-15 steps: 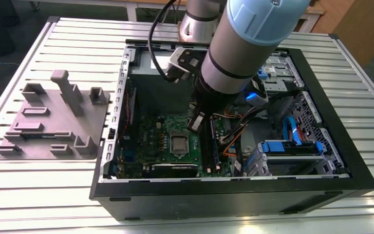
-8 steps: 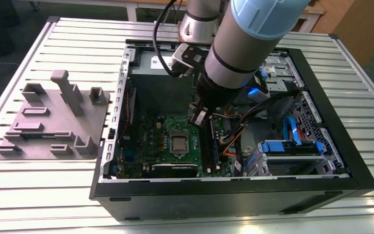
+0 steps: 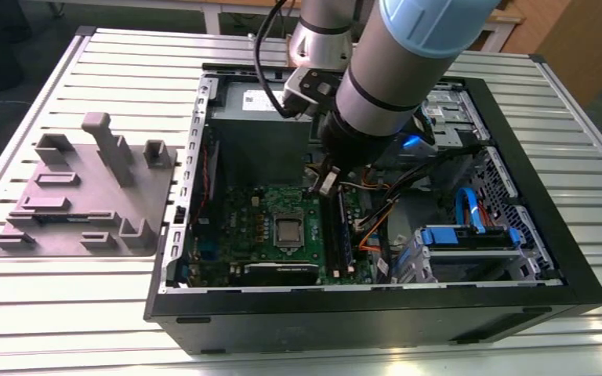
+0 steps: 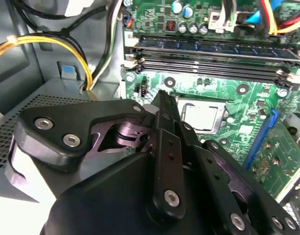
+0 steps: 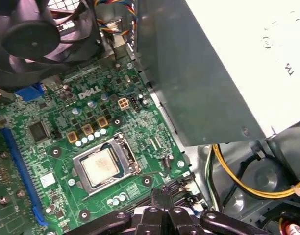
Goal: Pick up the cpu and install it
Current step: 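Install the first cpu locking lever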
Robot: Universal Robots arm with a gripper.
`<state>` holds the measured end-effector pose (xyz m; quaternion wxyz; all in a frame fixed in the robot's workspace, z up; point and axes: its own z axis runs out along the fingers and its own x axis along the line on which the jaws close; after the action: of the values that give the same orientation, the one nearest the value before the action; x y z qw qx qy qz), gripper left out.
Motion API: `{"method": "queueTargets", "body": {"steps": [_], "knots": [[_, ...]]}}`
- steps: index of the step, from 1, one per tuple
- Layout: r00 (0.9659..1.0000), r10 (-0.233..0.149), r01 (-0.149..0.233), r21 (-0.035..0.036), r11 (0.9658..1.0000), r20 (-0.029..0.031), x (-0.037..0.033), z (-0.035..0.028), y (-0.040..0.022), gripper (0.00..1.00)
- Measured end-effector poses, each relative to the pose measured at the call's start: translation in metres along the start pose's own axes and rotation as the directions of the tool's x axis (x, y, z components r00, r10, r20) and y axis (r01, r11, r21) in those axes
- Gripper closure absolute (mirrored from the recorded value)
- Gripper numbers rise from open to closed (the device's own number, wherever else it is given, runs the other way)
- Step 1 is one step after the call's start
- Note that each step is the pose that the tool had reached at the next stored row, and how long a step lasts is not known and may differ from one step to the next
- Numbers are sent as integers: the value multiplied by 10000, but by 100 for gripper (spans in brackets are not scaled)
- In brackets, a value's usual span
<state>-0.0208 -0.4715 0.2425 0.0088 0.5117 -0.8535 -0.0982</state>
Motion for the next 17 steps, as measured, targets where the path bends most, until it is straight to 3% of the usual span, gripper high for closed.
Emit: {"method": "queueTargets", "body": {"steps": [9,17], "knots": [[10000,-1,1,0,10000,0,-115,45,55,90],[10000,-1,1,0,10000,1,-120,79,78,90]]}}
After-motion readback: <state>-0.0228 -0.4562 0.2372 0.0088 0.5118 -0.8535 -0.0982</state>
